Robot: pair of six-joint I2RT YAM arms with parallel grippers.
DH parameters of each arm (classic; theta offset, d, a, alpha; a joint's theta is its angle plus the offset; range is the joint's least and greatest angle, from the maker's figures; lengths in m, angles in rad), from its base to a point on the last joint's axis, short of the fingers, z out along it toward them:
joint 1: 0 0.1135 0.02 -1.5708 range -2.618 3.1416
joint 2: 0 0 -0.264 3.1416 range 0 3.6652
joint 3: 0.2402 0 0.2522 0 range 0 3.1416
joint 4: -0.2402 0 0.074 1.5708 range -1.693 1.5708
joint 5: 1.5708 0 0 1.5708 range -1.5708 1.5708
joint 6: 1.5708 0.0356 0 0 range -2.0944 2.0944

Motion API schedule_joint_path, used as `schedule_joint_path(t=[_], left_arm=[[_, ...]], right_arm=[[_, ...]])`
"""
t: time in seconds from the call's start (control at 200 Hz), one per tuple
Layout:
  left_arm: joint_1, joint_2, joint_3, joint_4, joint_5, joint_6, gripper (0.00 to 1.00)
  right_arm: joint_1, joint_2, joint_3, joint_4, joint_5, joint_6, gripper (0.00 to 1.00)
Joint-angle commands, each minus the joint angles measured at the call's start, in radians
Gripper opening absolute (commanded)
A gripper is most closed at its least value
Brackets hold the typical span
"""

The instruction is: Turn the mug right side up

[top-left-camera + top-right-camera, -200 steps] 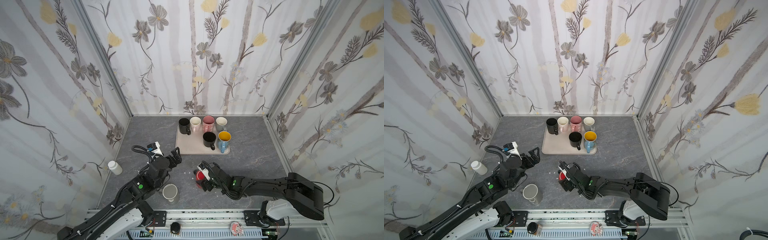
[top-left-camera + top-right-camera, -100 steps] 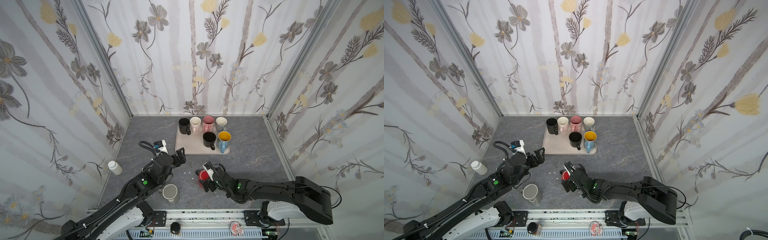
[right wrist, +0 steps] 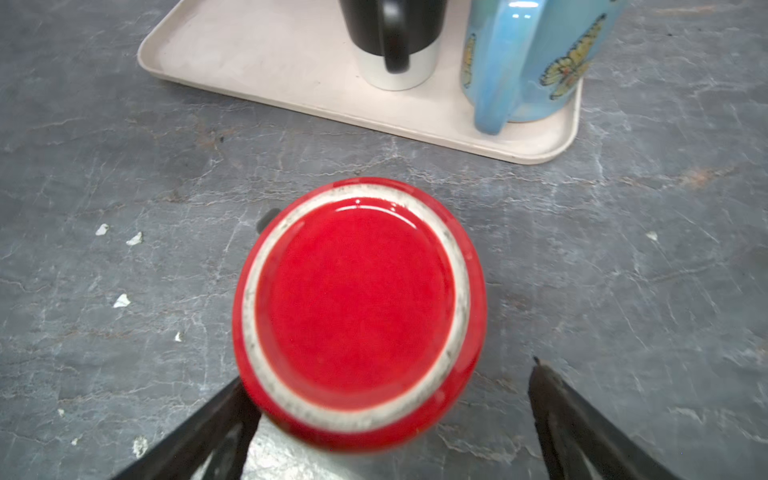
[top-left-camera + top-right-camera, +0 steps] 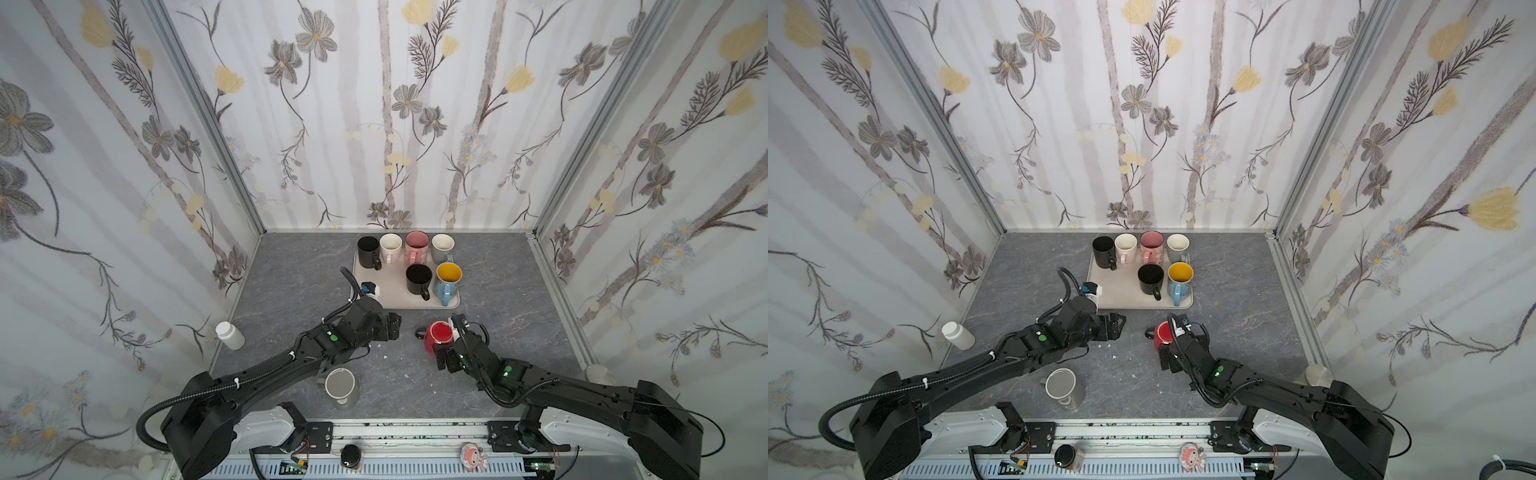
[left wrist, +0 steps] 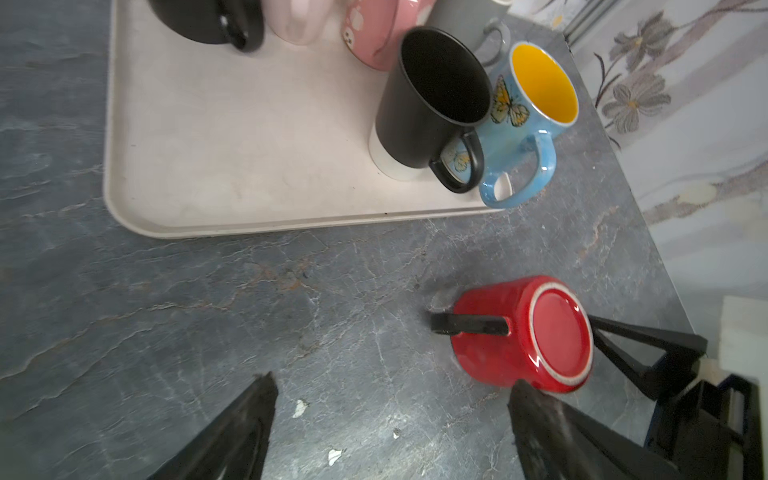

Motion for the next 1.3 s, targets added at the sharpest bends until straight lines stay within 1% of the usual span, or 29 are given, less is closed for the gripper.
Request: schedule_joint_path(t=[0.0,0.045,0.12,0.21,0.385,0.53,0.639,0.744,0.834,1.034,1.089,1.164,1.294], left_arm=[[-0.018,0.078,0.038,0.048,0.076,0.067,0.88],[-0.023,0.116,0.056,0.058,0.09,0.072,0.87],[-0.033,0.173,0.087,0.07,0.063,0.064,0.85],[-0.049,0.247,0.137,0.064,-0.008,0.078,0.84],[-0.052,0.433,0.257,0.025,-0.075,0.112,0.82],[-0.051,0.537,0.324,0.005,-0.079,0.134,0.81],[-0.052,0.579,0.331,0.001,-0.049,0.144,0.8],[-0.061,0.575,0.32,-0.003,-0.023,0.15,0.79],[-0.083,0.537,0.287,0.002,0.0,0.156,0.79],[-0.177,0.506,0.249,-0.009,0.089,0.118,0.77],[-0.196,0.493,0.234,-0.023,0.083,0.104,0.76],[-0.198,0.451,0.2,-0.038,0.063,0.088,0.77],[-0.21,0.364,0.169,-0.045,0.014,0.098,0.76]], right_arm=[[-0.011,-0.082,-0.025,-0.031,-0.003,0.047,0.99],[-0.012,-0.127,-0.037,-0.031,-0.005,0.054,0.99],[-0.015,-0.201,-0.048,-0.038,-0.01,0.056,0.98],[-0.017,-0.275,-0.049,-0.051,-0.013,0.057,0.98],[-0.018,-0.325,-0.015,-0.109,-0.013,0.049,0.97],[-0.019,-0.374,-0.001,-0.136,0.005,0.041,0.97],[-0.018,-0.399,0.01,-0.152,0.016,0.035,0.98],[-0.02,-0.398,0.017,-0.156,0.024,0.026,0.98],[-0.021,-0.392,0.023,-0.153,0.034,0.017,0.98],[-0.032,-0.384,0.029,-0.149,0.049,0.006,0.99],[-0.036,-0.388,0.031,-0.15,0.055,0.006,0.99],[-0.042,-0.396,0.035,-0.159,0.075,0.014,0.99],[-0.077,-0.396,0.055,-0.202,0.116,0.049,1.0]])
